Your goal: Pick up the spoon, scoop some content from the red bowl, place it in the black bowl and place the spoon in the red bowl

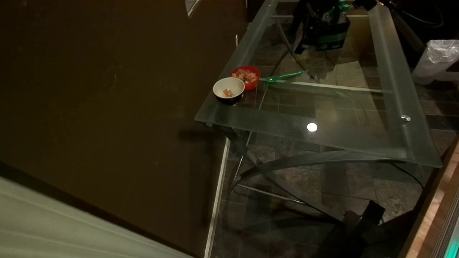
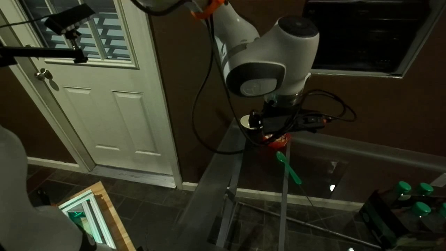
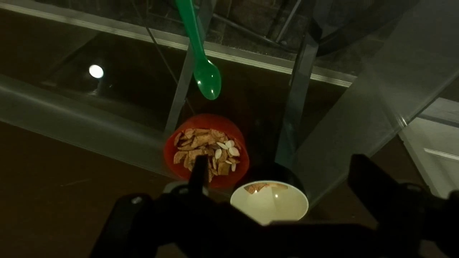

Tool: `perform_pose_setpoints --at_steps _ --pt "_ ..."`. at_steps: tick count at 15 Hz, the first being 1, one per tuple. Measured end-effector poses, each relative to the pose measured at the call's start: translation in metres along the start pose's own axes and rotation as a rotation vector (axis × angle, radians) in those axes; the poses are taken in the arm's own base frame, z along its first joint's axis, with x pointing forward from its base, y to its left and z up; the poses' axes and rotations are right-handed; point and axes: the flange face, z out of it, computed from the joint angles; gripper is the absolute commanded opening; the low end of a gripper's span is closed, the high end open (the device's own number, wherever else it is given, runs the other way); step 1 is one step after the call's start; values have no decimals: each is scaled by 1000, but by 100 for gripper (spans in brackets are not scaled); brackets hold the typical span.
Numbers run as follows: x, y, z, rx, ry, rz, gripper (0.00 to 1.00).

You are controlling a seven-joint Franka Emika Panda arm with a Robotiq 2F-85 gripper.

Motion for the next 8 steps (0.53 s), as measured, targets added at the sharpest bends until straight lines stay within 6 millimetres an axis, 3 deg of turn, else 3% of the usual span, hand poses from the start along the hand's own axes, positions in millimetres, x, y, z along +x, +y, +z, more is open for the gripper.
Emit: perform_pose_setpoints --at_steps 4,8 --pt "-31 7 31 -11 21 -13 100" --pt "-48 19 57 -19 56 -61 100"
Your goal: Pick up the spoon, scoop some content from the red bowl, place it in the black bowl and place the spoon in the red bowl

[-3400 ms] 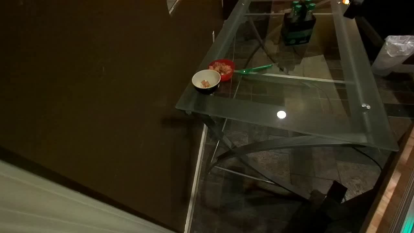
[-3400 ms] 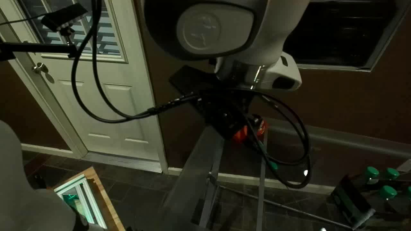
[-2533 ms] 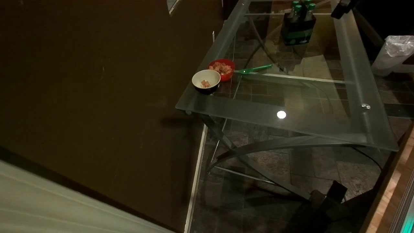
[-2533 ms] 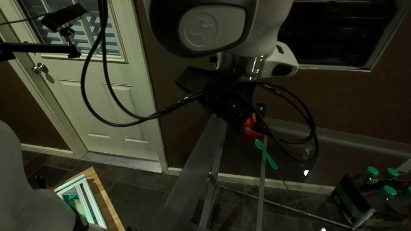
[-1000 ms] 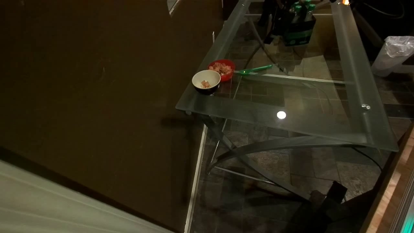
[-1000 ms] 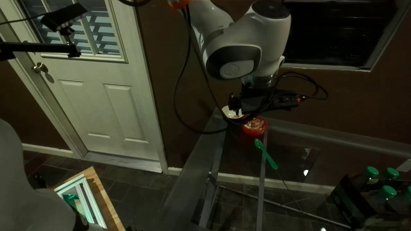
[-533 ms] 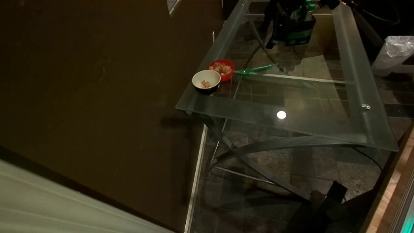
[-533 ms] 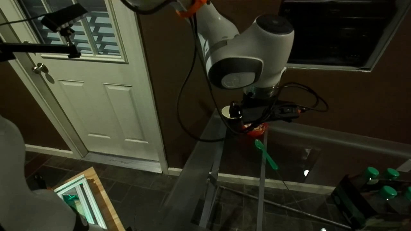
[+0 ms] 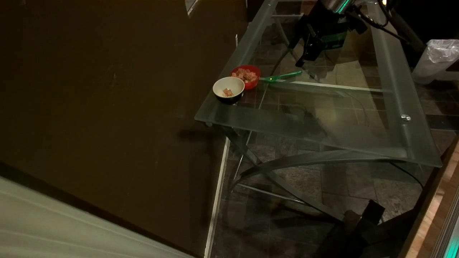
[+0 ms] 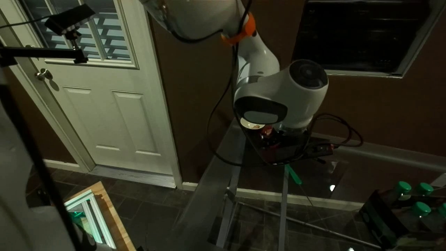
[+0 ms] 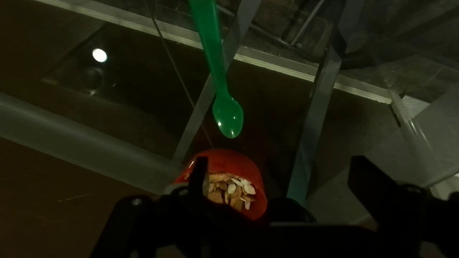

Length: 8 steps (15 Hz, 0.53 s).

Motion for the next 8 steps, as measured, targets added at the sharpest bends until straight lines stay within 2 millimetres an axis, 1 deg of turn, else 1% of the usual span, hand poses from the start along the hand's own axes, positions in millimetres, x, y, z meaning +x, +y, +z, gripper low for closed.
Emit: perform_pose_setpoints --at_steps 4,8 --pt "-16 17 26 4 33 -62 100" --pt "-27 33 49 40 71 -108 100"
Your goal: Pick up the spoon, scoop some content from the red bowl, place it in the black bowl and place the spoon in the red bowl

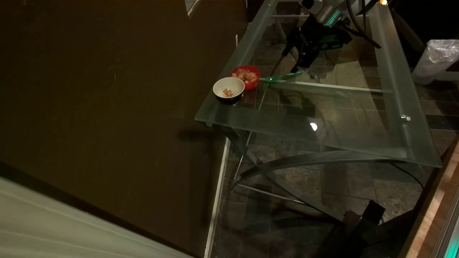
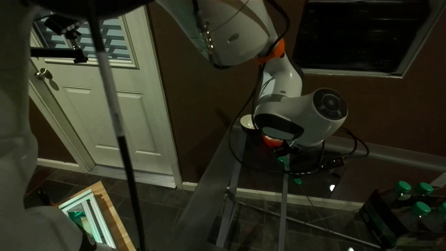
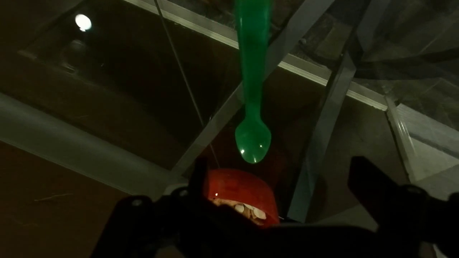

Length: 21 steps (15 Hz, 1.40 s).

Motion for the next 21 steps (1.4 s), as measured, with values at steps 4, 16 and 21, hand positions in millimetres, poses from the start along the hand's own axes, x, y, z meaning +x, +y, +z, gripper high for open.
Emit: perform_pose_setpoints --at_steps 4,16,21 --pt "-10 7 18 55 40 -21 100" --pt "-15 6 28 82 52 -27 100" --pt "-23 14 35 75 53 -43 90"
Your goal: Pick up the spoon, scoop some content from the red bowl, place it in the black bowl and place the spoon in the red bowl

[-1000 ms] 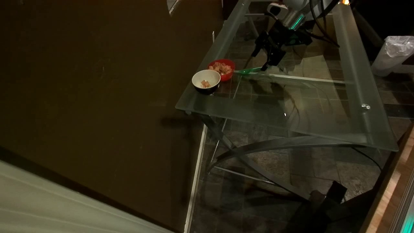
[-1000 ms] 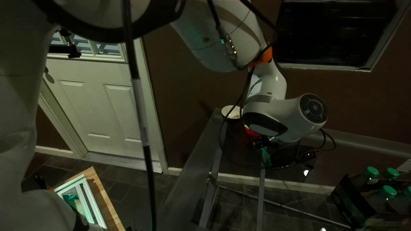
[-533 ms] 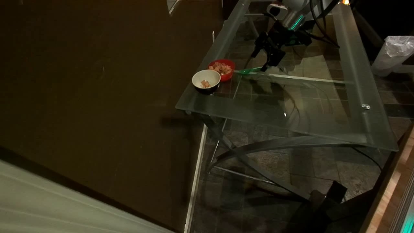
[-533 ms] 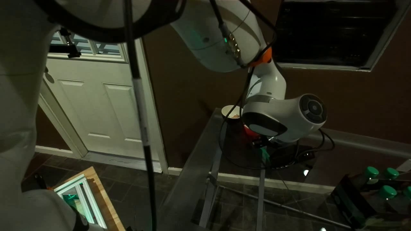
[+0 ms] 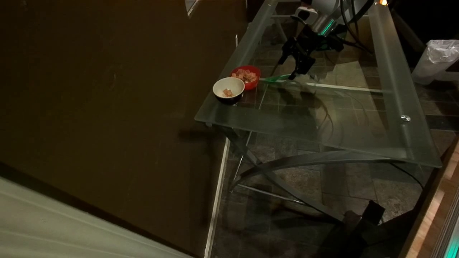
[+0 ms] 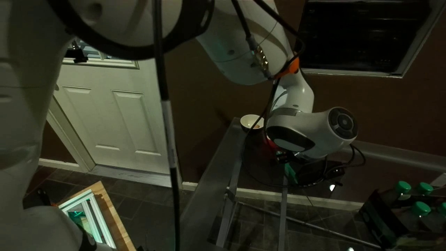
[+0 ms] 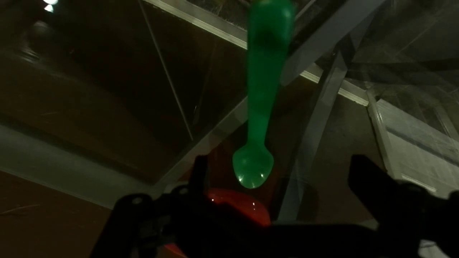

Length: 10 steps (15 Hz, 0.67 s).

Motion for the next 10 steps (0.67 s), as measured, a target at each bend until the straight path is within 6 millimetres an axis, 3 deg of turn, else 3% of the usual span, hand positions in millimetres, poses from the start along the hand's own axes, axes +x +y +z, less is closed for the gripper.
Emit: perform_pose_setpoints --at_steps 2,5,7,10 --pt "-4 4 3 -2 0 -7 69" --pt "-11 7 10 1 2 -3 47" --pt "-14 9 15 6 5 0 35" --pt "-16 11 20 14 13 1 26"
